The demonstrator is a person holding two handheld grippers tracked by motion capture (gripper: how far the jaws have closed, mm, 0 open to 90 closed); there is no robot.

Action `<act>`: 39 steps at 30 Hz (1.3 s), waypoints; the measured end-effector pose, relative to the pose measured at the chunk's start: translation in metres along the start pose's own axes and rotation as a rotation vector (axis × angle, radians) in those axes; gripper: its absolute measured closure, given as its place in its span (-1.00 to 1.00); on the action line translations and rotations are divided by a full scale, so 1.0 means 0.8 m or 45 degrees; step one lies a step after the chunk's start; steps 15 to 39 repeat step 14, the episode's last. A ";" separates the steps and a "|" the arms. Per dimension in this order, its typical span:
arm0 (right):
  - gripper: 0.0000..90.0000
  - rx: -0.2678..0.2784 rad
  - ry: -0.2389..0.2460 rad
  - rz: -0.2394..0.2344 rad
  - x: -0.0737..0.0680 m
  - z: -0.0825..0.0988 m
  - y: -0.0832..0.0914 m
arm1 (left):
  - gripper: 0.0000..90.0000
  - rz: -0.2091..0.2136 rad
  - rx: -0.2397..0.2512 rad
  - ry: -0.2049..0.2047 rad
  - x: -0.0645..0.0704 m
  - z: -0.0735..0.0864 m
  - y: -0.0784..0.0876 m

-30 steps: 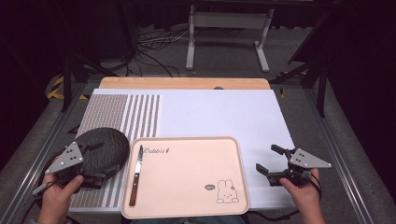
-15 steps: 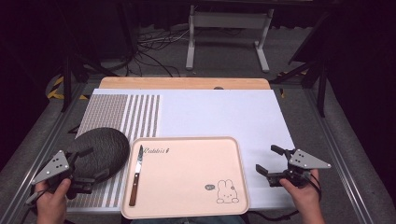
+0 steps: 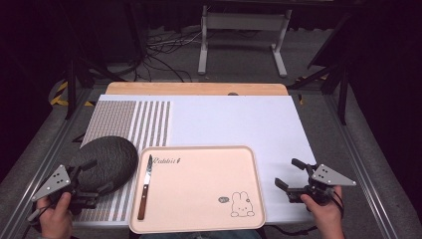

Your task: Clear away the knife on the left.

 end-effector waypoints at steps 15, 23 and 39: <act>-0.89 0.001 0.013 0.006 -0.001 -0.002 0.000 | -0.96 0.008 -0.004 -0.010 0.003 0.001 0.000; -0.89 0.001 0.013 0.006 -0.001 -0.002 0.000 | -0.96 0.008 -0.004 -0.010 0.003 0.001 0.000; -0.89 0.001 0.013 0.006 -0.001 -0.002 0.000 | -0.96 0.008 -0.004 -0.010 0.003 0.001 0.000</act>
Point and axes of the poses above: each handheld gripper's, and its own axes: y roughly backward along the jaws, z roughly out of its underside, x roughly to its right, the point moved 10 cm from there along -y, roughly forward along the jaws, and after that the axes turned 7 degrees about x, right-handed, at the moved point
